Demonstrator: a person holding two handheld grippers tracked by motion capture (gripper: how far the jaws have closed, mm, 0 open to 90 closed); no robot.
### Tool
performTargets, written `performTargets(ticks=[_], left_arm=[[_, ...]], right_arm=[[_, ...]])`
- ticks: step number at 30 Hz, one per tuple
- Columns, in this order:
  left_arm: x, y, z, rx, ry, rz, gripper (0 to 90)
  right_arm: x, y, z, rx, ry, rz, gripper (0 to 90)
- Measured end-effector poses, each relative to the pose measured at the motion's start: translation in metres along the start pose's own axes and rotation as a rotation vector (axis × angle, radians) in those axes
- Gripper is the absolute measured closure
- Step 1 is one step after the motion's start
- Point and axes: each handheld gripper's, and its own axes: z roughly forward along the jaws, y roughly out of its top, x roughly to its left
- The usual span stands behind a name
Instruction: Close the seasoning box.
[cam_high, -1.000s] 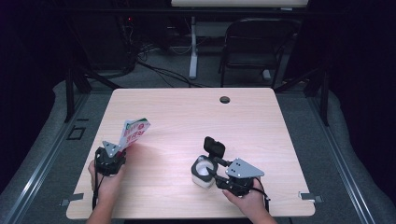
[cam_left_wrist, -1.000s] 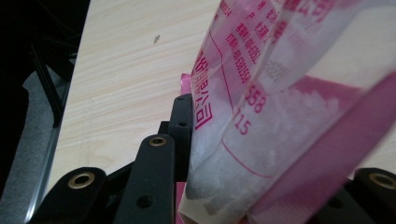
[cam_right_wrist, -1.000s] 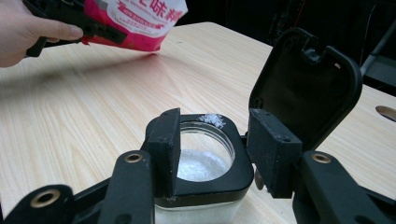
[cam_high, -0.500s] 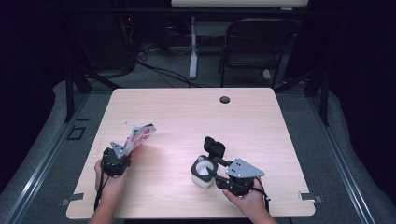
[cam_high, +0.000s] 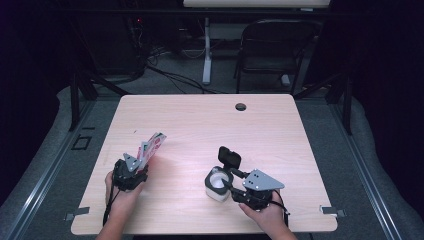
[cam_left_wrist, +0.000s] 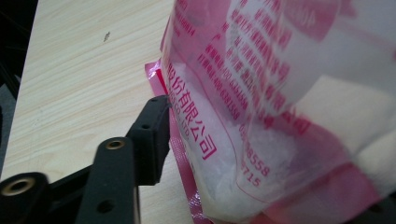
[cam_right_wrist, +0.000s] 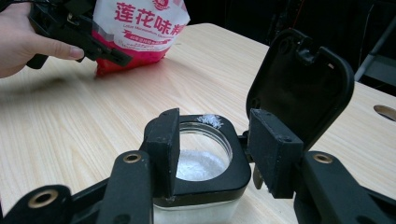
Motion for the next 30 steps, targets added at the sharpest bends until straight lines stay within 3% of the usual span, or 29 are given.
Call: performTargets(ticks=[3,8,21,30], left_arm=[[-0.001,0.001,-0.001,-0.006,-0.044,0.004,41.7],[0.0,0.001,-0.006,-0.018,-0.072,-0.01,40.1],[-0.002,0.004,-0.016,-0.031,-0.111,-0.02,38.2],[-0.006,0.007,-0.033,-0.041,-0.133,0.011,37.8]], right_arm=[[0.0,0.0,0.0,-0.001,0.0,0.004,53.9],[0.0,0.0,0.0,-0.002,0.002,0.005,53.8],[0.0,0.0,0.0,0.0,0.004,0.006,53.7],[0.0,0.0,0.0,0.0,0.003,0.007,53.7]])
